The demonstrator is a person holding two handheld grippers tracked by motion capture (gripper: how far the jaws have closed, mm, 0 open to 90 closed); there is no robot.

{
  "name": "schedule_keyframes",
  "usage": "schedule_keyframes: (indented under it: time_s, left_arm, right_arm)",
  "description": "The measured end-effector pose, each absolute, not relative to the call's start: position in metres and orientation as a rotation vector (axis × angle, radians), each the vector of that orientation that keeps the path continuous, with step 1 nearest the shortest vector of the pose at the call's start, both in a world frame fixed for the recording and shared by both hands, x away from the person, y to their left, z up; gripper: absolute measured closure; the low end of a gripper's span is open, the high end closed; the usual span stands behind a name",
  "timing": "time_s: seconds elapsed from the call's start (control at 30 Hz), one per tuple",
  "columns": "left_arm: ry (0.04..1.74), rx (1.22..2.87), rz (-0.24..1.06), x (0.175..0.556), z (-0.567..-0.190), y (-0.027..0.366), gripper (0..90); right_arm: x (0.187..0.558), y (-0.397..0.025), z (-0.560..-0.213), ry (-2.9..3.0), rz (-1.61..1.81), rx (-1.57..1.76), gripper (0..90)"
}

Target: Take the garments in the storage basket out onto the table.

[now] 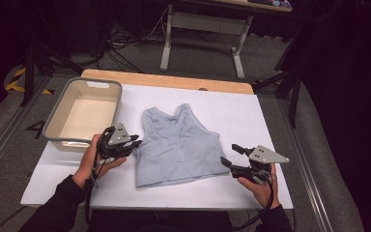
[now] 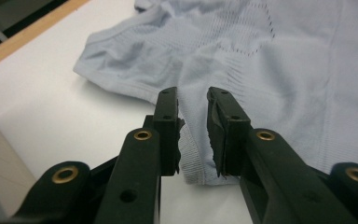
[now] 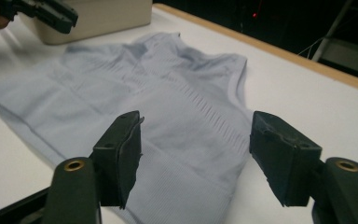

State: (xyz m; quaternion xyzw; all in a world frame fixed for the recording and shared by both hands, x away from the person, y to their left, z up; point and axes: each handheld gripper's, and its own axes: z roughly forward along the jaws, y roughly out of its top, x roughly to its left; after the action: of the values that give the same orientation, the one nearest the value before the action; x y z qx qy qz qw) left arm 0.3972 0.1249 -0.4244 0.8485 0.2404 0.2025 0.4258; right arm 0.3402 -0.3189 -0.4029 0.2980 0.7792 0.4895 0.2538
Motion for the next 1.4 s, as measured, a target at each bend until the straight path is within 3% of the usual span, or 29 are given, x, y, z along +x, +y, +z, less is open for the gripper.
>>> schedule_keyframes:
  time_s: [0.3, 0.63, 0.83, 1.13, 1.4]
  left_arm:
    - [0.563, 2.179, 0.392, 0.388, -0.437, 0.111, 53.7]
    - [0.632, 2.215, 0.351, 0.387, -0.455, 0.106, 47.0]
    - [0.629, 2.222, 0.350, 0.390, -0.463, 0.102, 44.2]
    - [0.615, 2.232, 0.364, 0.395, -0.466, 0.100, 43.9]
    - [0.628, 2.224, 0.429, 0.395, -0.462, 0.105, 53.1]
  right_arm:
    - [0.399, -0.290, -0.413, 2.181, 1.120, 0.866, 58.3]
    - [0.434, -0.279, -0.443, 2.288, 1.070, 0.928, 68.2]
    - [0.433, -0.280, -0.450, 2.330, 1.012, 0.905, 87.1]
    - [0.428, -0.280, -0.453, 2.353, 0.909, 0.887, 90.0]
    - [0.421, -0.293, -0.450, 2.371, 0.871, 0.942, 90.0]
